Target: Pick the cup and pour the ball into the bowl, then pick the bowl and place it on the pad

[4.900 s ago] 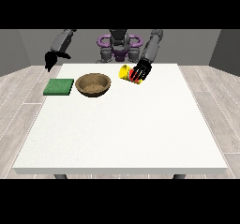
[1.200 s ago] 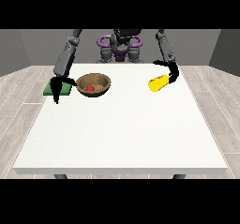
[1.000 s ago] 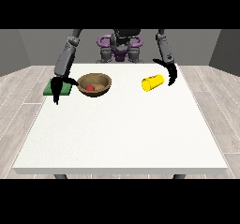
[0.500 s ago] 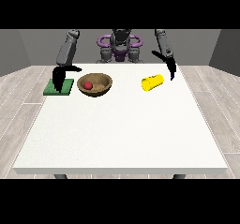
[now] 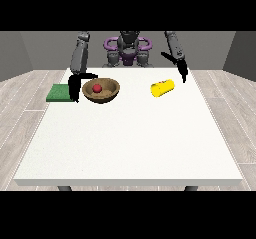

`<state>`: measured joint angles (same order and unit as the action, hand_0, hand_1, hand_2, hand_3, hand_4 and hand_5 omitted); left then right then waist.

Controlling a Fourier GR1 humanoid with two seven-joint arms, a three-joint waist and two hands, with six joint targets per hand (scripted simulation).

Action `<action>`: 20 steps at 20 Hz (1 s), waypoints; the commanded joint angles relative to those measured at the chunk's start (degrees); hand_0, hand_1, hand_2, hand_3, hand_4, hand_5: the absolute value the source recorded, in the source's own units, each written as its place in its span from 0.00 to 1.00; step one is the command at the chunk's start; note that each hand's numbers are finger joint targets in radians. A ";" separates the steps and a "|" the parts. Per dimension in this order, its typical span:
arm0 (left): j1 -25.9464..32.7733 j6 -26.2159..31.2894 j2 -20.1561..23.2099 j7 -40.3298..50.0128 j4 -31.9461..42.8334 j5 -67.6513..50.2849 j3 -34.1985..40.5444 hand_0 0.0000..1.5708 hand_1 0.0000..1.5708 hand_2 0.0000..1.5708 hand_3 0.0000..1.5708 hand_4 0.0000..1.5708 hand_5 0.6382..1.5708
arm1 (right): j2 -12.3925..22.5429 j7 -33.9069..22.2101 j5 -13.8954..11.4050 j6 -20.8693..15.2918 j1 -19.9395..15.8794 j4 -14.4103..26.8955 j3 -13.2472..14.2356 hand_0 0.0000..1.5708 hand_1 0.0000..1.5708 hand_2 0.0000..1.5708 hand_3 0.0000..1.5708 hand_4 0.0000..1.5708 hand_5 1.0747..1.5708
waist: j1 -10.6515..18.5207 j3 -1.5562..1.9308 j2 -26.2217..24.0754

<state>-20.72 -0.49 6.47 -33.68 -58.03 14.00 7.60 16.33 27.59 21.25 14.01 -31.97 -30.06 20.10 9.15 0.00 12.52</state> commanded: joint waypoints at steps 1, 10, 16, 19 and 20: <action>0.30 0.02 0.05 1.16 -2.44 0.52 -1.27 0.00 0.00 0.00 0.00 0.00 0.06 | -2.34 0.91 0.14 -2.29 -1.87 3.02 -0.01 0.00 0.00 0.00 0.00 0.00 1.00 | 0.53 0.04 0.75; -0.82 4.79 3.10 3.86 -10.03 -1.82 -1.34 0.00 0.00 0.00 0.00 0.00 0.05 | -0.04 -1.82 1.53 -6.12 -2.24 9.40 2.65 0.00 0.00 0.00 0.00 0.30 0.96 | 5.22 0.08 5.03; -5.15 5.99 1.61 2.49 -11.78 -0.08 -5.25 0.00 0.00 0.00 0.00 0.00 0.08 | 6.17 3.12 -16.57 -21.50 5.69 7.78 -10.33 1.00 1.00 1.00 1.00 0.76 0.98 | 13.05 -0.50 12.11; -7.33 5.93 1.89 2.73 -12.71 -0.07 -5.18 0.00 0.00 0.00 0.00 0.00 0.07 | 10.21 5.62 -18.86 -27.40 10.19 5.24 -10.82 1.00 1.00 1.00 1.00 0.83 0.99 | 14.55 -0.68 13.98; -7.76 5.50 1.37 3.04 -12.82 0.38 -5.68 0.00 0.00 0.00 0.00 0.00 0.08 | 10.47 5.97 -19.21 -29.19 11.28 4.20 -10.94 1.00 1.00 1.00 1.00 0.83 0.99 | 15.15 -0.69 14.48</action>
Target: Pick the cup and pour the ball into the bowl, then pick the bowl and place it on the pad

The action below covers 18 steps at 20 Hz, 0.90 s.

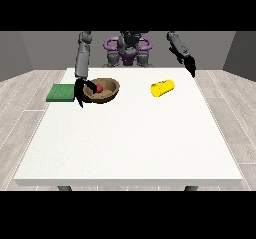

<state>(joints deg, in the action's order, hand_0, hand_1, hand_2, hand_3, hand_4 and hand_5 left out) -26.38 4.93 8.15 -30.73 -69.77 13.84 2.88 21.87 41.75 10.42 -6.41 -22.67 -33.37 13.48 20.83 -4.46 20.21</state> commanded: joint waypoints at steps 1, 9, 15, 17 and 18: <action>-2.36 0.86 0.28 0.69 -1.01 0.68 -1.20 0.00 0.00 0.00 0.00 0.00 0.08 | 5.35 -9.14 -8.12 -10.81 2.29 6.28 -3.83 1.00 1.00 1.00 1.00 0.83 0.99 | 4.95 3.75 6.00; -3.00 1.02 -2.53 2.98 2.60 1.48 -3.29 0.00 0.00 0.00 0.00 0.00 0.08 | 12.77 -26.59 -7.74 -9.64 2.38 2.15 -4.19 1.00 1.00 1.00 1.00 0.73 1.00 | 7.27 3.95 -0.78; -0.73 0.43 -2.66 2.49 10.21 -0.22 -0.08 0.00 0.00 0.00 0.00 0.00 0.09 | 22.09 -41.32 -13.11 -1.84 1.99 -2.62 -10.93 1.00 1.00 1.00 1.00 0.82 0.98 | 2.00 4.08 -9.12; 3.19 0.07 -3.71 1.88 11.10 0.69 -1.45 0.00 0.00 0.00 0.00 0.00 0.09 | 28.81 -43.03 -16.59 1.01 3.03 -4.33 -13.44 1.00 1.00 1.00 1.00 0.90 0.98 | 1.64 4.00 -13.93; 2.52 -2.34 -4.43 -0.15 12.43 0.62 -0.17 0.00 0.00 0.00 0.00 0.00 0.09 | 30.49 -44.09 -17.48 2.58 1.35 -6.52 -14.41 1.00 1.00 1.00 1.00 0.97 0.99 | -0.49 4.03 -12.95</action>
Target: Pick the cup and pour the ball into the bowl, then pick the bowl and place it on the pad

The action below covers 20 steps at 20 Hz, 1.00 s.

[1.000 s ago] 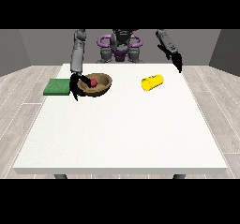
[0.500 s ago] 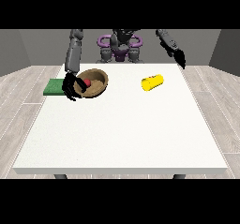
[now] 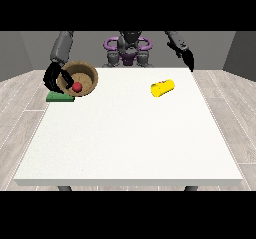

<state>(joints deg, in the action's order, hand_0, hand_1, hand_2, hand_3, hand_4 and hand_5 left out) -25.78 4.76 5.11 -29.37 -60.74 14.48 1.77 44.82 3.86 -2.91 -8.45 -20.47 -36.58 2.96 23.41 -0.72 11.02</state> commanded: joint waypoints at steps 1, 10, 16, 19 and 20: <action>1.84 -1.25 -1.10 0.52 3.52 -0.38 1.02 0.00 0.00 0.00 0.00 0.00 0.10 | 10.46 -8.57 -5.06 6.15 -2.11 -3.60 -4.25 1.00 1.00 1.00 1.00 0.97 0.99 | -2.61 0.35 -5.29; 6.81 -3.08 6.89 -10.03 12.59 -4.23 10.92 0.00 0.00 0.00 0.00 0.00 0.09 | 6.83 -16.08 -11.18 13.07 -6.29 -19.34 -10.32 1.00 1.00 1.00 1.00 1.00 0.94 | -15.33 0.65 -6.28; 4.85 2.06 14.07 -15.89 12.52 -10.05 17.45 0.00 0.00 0.00 0.00 0.00 0.13 | 6.85 -5.10 -11.87 4.52 -5.05 -10.33 -3.66 1.00 1.00 1.00 0.95 0.97 1.00 | -15.80 0.72 3.92; 3.94 5.69 15.78 -14.53 9.57 -12.43 18.07 0.00 0.00 0.00 0.00 0.42 0.55 | 4.12 -0.80 -12.12 1.39 -5.04 -4.58 -1.78 1.00 1.00 1.00 0.99 0.92 0.98 | -13.59 0.79 4.94; 2.15 5.63 17.22 -13.76 9.40 -12.82 18.89 0.00 0.00 0.00 0.00 0.49 0.60 | 1.82 -2.42 -12.76 -1.29 -5.46 -4.44 -2.21 1.00 1.00 1.00 1.00 0.91 0.99 | -12.87 0.80 6.53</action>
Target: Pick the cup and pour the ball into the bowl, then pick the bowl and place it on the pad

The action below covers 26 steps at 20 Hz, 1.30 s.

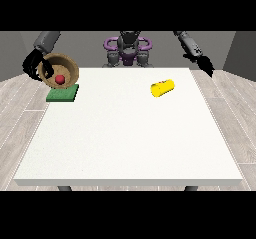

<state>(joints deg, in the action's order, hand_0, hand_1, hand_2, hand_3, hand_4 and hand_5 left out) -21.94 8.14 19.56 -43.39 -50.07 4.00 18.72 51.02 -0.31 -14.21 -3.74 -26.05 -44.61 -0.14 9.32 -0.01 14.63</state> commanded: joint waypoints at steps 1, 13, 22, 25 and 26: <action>0.11 4.21 3.43 -2.19 -1.80 -3.68 2.82 0.00 0.00 0.00 0.00 0.53 0.59 | -3.67 4.79 -0.46 -7.08 0.10 6.16 3.08 1.00 1.00 1.00 1.00 0.90 0.98 | 2.19 0.11 4.76; 3.28 7.23 6.72 -3.66 -4.92 -8.61 7.36 0.00 0.00 0.00 0.00 0.55 0.56 | -8.06 8.08 16.56 0.47 -6.93 17.81 19.48 1.00 1.00 1.00 0.83 0.23 0.65 | -0.48 0.23 9.17; 5.05 9.00 8.56 -0.36 -9.42 -12.03 9.08 0.00 0.00 0.00 0.00 0.56 0.58 | 2.64 6.87 18.32 5.46 -12.51 22.87 23.94 0.00 0.00 0.32 0.00 0.00 0.38 | -1.84 0.11 10.16; 5.51 7.52 7.44 2.46 -10.80 -11.35 7.85 0.00 0.00 0.00 0.00 0.56 0.62 | 2.78 4.84 18.32 6.72 -13.37 23.28 23.65 0.00 0.00 0.29 0.03 0.00 0.44 | -2.74 0.09 7.52; 6.40 8.87 8.47 0.40 -8.40 -12.30 9.38 0.00 0.00 0.00 0.00 0.56 0.62 | 1.74 5.51 18.97 7.78 -12.14 23.08 23.92 0.00 0.00 0.28 0.00 0.00 0.44 | -2.53 0.05 6.52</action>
<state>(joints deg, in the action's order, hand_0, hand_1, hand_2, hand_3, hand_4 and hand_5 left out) -16.25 16.29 27.25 -42.77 -59.44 -7.18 26.94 51.47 5.54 3.54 0.85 -37.67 -22.07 22.76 7.62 0.06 22.08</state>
